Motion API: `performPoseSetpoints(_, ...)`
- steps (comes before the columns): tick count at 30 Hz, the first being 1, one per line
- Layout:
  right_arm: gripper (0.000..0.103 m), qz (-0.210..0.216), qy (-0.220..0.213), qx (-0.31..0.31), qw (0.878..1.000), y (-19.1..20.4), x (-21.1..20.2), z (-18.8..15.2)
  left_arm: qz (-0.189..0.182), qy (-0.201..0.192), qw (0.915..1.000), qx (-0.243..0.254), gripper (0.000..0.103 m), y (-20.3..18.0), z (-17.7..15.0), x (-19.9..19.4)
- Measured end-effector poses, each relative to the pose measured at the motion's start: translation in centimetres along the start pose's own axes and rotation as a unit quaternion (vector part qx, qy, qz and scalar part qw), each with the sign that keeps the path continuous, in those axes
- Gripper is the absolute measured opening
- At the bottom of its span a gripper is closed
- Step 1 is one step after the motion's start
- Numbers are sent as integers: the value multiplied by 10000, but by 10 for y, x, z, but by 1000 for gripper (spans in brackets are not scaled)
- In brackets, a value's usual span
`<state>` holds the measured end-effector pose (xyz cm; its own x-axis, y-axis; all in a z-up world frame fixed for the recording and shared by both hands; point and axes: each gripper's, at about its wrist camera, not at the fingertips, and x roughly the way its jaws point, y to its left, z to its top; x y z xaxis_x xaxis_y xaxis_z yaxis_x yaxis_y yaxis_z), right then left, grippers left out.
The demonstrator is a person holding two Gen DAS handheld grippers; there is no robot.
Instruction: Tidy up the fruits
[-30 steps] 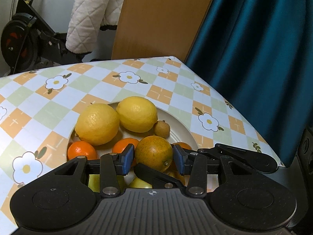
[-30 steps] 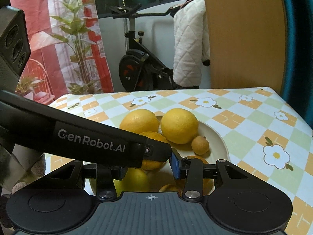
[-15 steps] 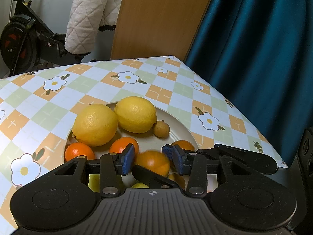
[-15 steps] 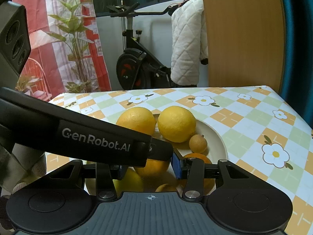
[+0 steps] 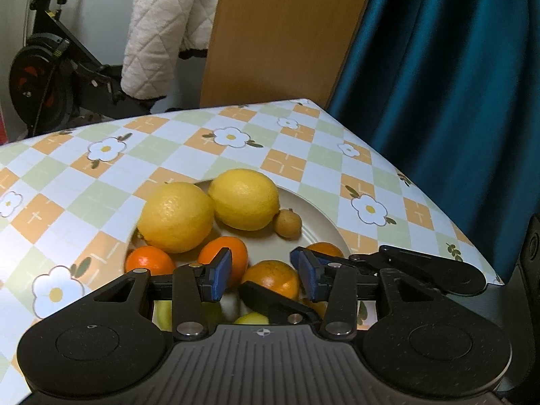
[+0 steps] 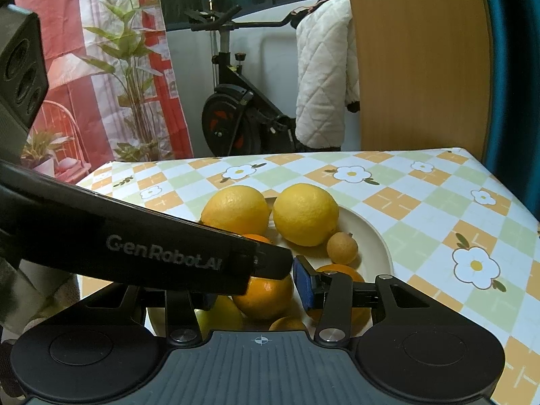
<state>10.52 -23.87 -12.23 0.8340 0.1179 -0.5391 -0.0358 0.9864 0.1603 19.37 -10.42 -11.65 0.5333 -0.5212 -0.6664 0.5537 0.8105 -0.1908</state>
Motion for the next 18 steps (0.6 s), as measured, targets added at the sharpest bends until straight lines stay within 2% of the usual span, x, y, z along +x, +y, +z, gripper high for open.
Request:
performPoseSetpoints(10,44,-83,-95,-58,9999,4,-6,4,520,-279,9981,-165,54,12,-1,-28)
performPoseSetpoints(12,50,-107,-119,-69,9998,4,-8,5,698,-347,9969,-136,66,13,-2,-35)
performPoseSetpoints(14,52,-126,-128,-89,9998,6,-9,7,830,-394,9957,-96,69,13,-2,-41)
performPoseSetpoints(18,63,-164,-151,-113,9997,9,-13,9,1057,-515,9930,-113,77,15,-3,-54)
